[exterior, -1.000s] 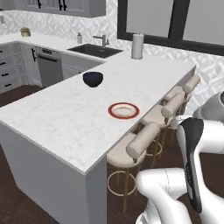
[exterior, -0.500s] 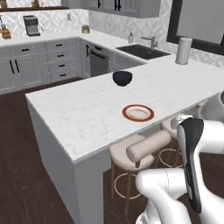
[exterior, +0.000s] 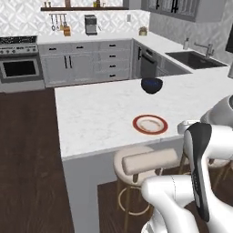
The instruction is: Start the toaster. Once the lever pops up, take the bread to the plate on the dining counter.
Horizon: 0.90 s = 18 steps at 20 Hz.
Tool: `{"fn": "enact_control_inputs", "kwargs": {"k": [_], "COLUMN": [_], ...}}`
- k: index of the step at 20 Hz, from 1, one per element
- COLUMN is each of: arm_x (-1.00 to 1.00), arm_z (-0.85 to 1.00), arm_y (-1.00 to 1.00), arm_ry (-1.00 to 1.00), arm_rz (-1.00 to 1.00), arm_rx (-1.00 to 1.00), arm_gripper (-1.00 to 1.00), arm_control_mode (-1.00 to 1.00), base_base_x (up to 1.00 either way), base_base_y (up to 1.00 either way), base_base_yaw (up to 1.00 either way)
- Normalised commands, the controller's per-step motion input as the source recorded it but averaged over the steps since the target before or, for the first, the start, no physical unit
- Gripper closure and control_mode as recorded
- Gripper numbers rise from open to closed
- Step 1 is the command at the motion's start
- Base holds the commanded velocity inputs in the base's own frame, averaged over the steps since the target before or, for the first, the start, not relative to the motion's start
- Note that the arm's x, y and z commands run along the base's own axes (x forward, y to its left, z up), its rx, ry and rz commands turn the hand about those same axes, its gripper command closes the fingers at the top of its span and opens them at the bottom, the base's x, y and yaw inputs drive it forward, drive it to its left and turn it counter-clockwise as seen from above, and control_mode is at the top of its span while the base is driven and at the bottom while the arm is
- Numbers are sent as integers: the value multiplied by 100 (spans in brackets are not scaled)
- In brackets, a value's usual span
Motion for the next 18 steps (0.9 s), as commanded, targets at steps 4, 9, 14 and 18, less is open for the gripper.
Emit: {"fn": "enact_control_inputs", "kwargs": {"k": [4, 9, 14, 18], "arm_x": [0, 0, 0, 11], "arm_z": [0, 0, 0, 0], "arm_y": [0, 0, 0, 0], "arm_ry": [0, 0, 0, 0], "arm_rz": [0, 0, 0, 16], "arm_rx": [0, 0, 0, 18], "arm_gripper": [100, 100, 100, 100], "arm_control_mode": [100, 100, 100, -100], "base_base_x": [12, 64, 89, 10], "base_base_y": [-87, -67, -21, 0], "base_base_yaw": [49, 37, 14, 4]}}
